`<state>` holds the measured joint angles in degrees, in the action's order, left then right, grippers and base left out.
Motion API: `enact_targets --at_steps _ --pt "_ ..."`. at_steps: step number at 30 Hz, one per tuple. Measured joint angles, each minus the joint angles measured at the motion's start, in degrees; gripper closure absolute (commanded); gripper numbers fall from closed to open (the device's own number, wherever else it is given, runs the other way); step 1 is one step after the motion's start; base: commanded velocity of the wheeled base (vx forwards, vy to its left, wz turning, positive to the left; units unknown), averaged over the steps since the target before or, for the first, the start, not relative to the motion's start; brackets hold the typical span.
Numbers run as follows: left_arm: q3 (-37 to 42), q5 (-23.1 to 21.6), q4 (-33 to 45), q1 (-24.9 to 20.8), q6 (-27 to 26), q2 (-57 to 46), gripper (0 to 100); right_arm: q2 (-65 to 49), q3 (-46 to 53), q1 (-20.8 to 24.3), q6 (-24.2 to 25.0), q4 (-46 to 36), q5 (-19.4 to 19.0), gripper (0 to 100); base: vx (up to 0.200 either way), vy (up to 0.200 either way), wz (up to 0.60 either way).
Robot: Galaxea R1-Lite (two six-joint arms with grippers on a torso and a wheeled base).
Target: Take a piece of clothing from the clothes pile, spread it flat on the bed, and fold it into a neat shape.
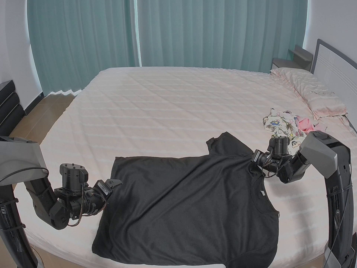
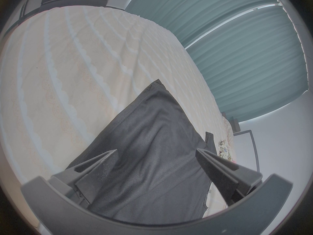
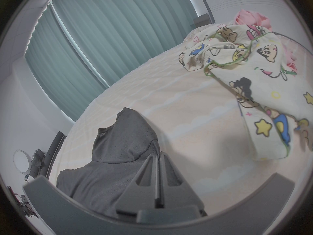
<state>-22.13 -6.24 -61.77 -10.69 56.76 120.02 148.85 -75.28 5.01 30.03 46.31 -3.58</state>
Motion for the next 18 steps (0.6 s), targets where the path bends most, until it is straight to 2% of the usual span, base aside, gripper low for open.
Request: enact_targets --at_steps 9,10,18 --pt "-0.22 0.50 0.00 0.04 -0.05 0.00 0 -2.01 4.06 -1.35 -1.60 -0.90 0.96 100 0.000 0.000 0.00" --pt "-0.44 0.50 0.00 0.11 -0.05 -0.01 0 -2.10 4.11 -1.44 -1.71 -0.90 0.96 0 0.000 0.000 0.00" --pt "-5.27 1.02 0.71 0.83 -0.62 -0.09 0 -2.99 4.17 -1.62 -1.49 -0.79 1.05 0 0.000 0.000 0.00"
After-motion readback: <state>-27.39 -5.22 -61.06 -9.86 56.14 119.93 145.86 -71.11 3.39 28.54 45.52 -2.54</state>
